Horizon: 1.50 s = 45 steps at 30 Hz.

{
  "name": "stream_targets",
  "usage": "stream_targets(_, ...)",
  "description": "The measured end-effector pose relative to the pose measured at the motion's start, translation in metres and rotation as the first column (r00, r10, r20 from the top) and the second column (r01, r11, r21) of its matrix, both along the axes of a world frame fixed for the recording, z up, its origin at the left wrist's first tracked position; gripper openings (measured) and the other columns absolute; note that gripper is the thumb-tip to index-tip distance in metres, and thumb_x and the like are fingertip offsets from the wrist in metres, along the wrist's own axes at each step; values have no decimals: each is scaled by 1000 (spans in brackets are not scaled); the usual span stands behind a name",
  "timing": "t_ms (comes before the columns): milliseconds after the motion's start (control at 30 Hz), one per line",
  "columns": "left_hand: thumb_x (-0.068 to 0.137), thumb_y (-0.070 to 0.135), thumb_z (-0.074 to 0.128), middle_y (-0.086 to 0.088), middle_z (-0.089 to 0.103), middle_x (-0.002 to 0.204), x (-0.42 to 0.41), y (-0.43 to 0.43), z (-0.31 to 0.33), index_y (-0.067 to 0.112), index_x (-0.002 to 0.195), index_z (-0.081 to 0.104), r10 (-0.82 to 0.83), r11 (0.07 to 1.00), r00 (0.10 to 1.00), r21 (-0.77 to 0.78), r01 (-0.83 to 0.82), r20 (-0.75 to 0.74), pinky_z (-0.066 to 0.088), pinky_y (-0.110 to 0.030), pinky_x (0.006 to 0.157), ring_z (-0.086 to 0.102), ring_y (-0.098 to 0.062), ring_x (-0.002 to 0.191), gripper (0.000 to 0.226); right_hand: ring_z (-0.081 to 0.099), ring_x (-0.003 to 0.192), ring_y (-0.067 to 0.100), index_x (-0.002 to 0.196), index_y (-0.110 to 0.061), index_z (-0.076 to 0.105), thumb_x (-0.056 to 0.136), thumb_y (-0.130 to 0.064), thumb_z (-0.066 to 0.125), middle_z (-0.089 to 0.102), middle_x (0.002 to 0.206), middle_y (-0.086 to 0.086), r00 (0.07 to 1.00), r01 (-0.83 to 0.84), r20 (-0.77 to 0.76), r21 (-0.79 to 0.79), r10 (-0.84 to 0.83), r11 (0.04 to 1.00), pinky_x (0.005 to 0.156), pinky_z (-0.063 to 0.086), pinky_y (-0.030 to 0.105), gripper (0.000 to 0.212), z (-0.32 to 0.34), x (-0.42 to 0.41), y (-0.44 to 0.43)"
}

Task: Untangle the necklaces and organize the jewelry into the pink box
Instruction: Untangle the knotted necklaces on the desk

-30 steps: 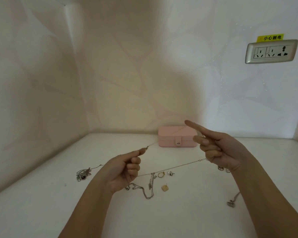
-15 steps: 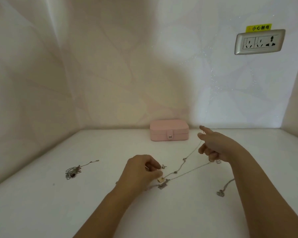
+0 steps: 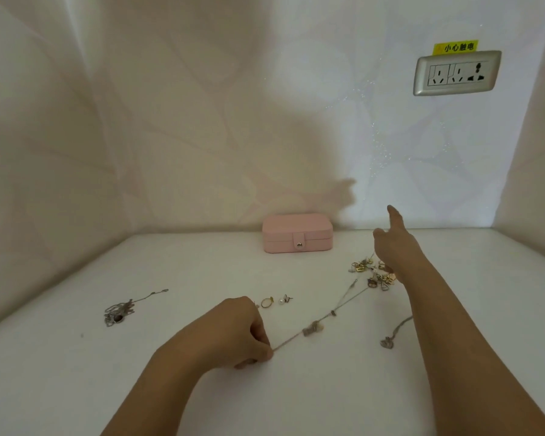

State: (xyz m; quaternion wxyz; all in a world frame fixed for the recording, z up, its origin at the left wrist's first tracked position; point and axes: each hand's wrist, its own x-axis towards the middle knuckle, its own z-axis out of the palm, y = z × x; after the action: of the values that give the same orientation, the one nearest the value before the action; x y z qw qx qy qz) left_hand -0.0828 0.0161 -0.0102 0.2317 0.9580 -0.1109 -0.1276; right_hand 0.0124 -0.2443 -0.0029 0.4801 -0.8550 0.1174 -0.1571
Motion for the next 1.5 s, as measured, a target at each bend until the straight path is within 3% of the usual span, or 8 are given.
stream_targets(267,85,20,60,-1,73,81,1,10,18,16,71,66,56,975,994,-220,-34,96,49,-24,67,64,-11,70,16,35,54,16,148,-33,21,101,-17,35,44,74,8,993,-36,122,304,-1,952,48,33,29,52,10,-2,0)
stream_targets(467,93,7,46,-3,46,58,5,15,25,13,64,42,94,531,982,-826,-190,-165,53,-26,61,43,-14,51,31,25,51,12,143,-38,29,98,-17,44,45,87,4,973,-197,212,584,87,787,39,27,18,52,17,-6,12)
stream_targets(567,90,16,51,3,25,57,12,30,23,18,66,32,212,661,950,-682,-313,-231,19,-20,41,18,-12,49,31,26,52,12,144,-35,28,98,-16,43,47,87,5,983,-155,173,590,64,792,40,26,20,52,13,-4,12)
stream_targets(767,84,42,68,2,43,59,16,35,7,11,68,50,236,934,960,-240,-267,-150,28,-18,44,32,-13,49,39,36,54,17,149,-27,19,96,-9,42,46,72,9,1000,-13,-6,233,14,972,51,33,29,61,-2,1,11)
stream_targets(900,84,41,69,1,40,60,21,30,1,11,76,52,175,976,976,-111,-189,-128,27,-17,43,32,-12,48,35,44,56,20,145,-19,30,92,-5,42,52,75,9,995,37,-87,-6,-37,999,52,34,26,57,-3,2,8)
stream_targets(1033,81,38,72,1,52,66,24,28,-3,12,76,60,169,985,982,-16,-171,-81,35,-16,50,46,-8,54,29,41,54,18,62,-6,45,86,-4,48,45,64,6,975,74,-179,-306,-134,949,49,30,25,24,-6,6,8)
stream_targets(1200,73,37,79,11,60,79,21,27,-3,23,78,64,161,987,987,-15,-161,0,37,-14,56,52,-2,70,21,56,85,26,74,-4,55,85,-16,64,59,91,9,964,72,-179,-533,-195,843,65,42,26,18,-3,-2,10)
stream_targets(1500,80,30,73,14,57,79,22,-12,-21,25,87,69,27,991,968,-131,6,250,32,-8,54,49,0,64,10,56,58,-3,76,-20,75,70,-28,82,70,71,-7,656,-755,-436,-395,617,524,55,40,11,12,12,-40,69)
